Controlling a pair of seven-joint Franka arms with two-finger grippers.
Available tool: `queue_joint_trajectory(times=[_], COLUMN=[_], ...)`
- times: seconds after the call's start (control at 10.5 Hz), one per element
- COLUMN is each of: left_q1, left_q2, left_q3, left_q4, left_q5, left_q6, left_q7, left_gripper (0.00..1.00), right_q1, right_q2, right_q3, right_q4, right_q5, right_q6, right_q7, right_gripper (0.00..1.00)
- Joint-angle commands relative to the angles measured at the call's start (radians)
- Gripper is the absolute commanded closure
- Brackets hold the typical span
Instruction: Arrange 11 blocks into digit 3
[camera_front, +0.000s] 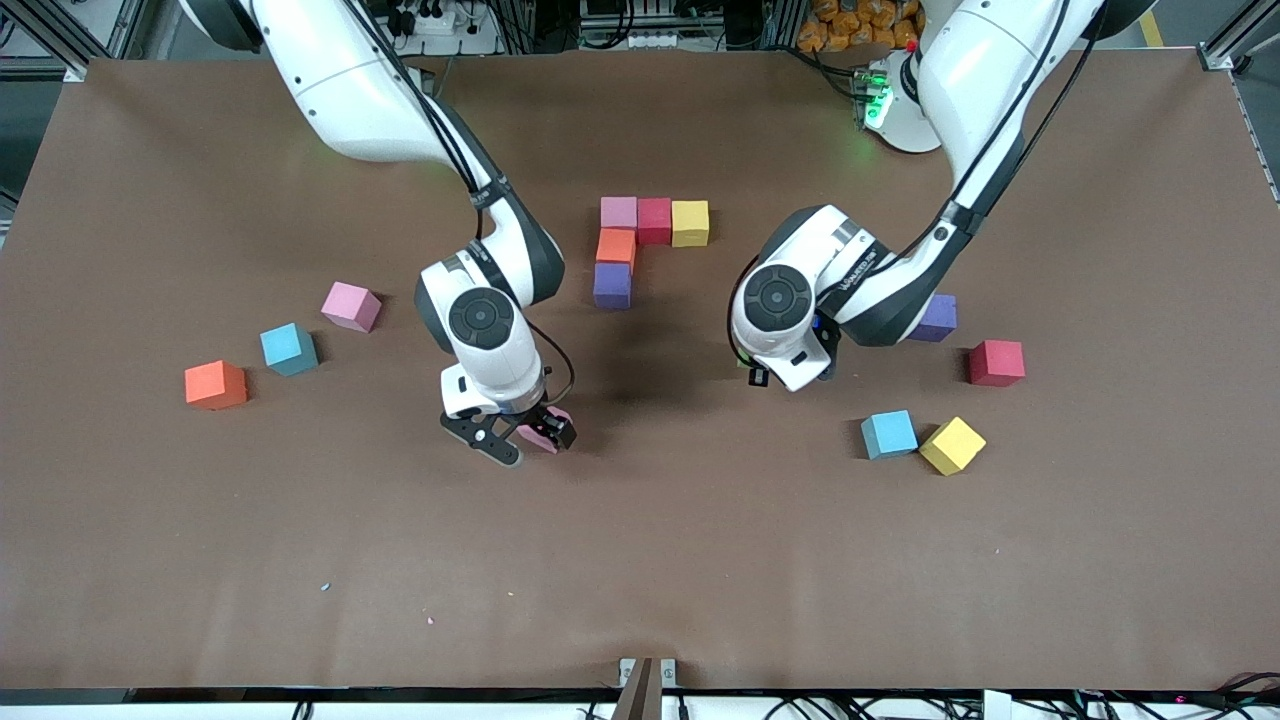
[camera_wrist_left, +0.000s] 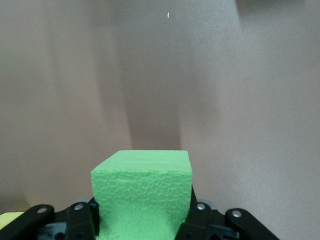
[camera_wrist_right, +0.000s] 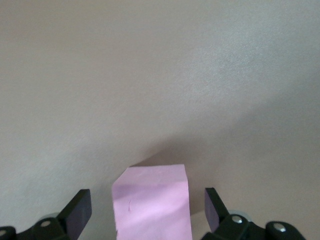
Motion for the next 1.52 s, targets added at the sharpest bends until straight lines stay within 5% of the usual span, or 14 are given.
queue_joint_trajectory(times=[0.0,0.29,0.38,0.48,0.57,0.67,1.43], left_q1=[-0.004,-0.027,-0.041,-0.041,-0.043,-0.052,-0.244], left_q2=[0.011,0.022,0.019,0.013,0.003,-0.009,-0.010], left_q3=[-0.002,-0.002,-0.002,-0.003,-0.009,-0.011,-0.011], left_q4=[0.009,0.006,-0.009,-0.031,-0.069,-0.113,-0.199], left_q5=[0.031,0.031,0.031,0.031,0.031,0.031,0.105], left_q6=[0.011,0.014,0.021,0.040,0.084,0.142,0.322], left_q7=[-0.027,-0.064,-0.090,-0.117,-0.151,-0.188,-0.559], left_gripper=[0.72,0.72,0.72,0.72,0.72,0.72,0.72], right_q1=[0.031,0.045,0.044,0.044,0.042,0.039,-0.024], right_q2=[0.058,0.075,0.075,0.073,0.070,0.066,0.004], right_q3=[-0.014,-0.013,-0.013,-0.013,-0.013,-0.013,-0.013], right_q4=[0.040,0.037,0.037,0.039,0.039,0.039,0.035], right_q5=[-0.026,-0.078,-0.106,-0.112,-0.109,-0.098,-0.031], right_q6=[0.005,0.014,0.021,0.022,0.022,0.020,-0.057], right_q7=[0.094,0.098,0.091,0.079,0.041,-0.011,-0.368], right_gripper=[0.00,0.03,0.20,0.59,0.86,1.00,1.00])
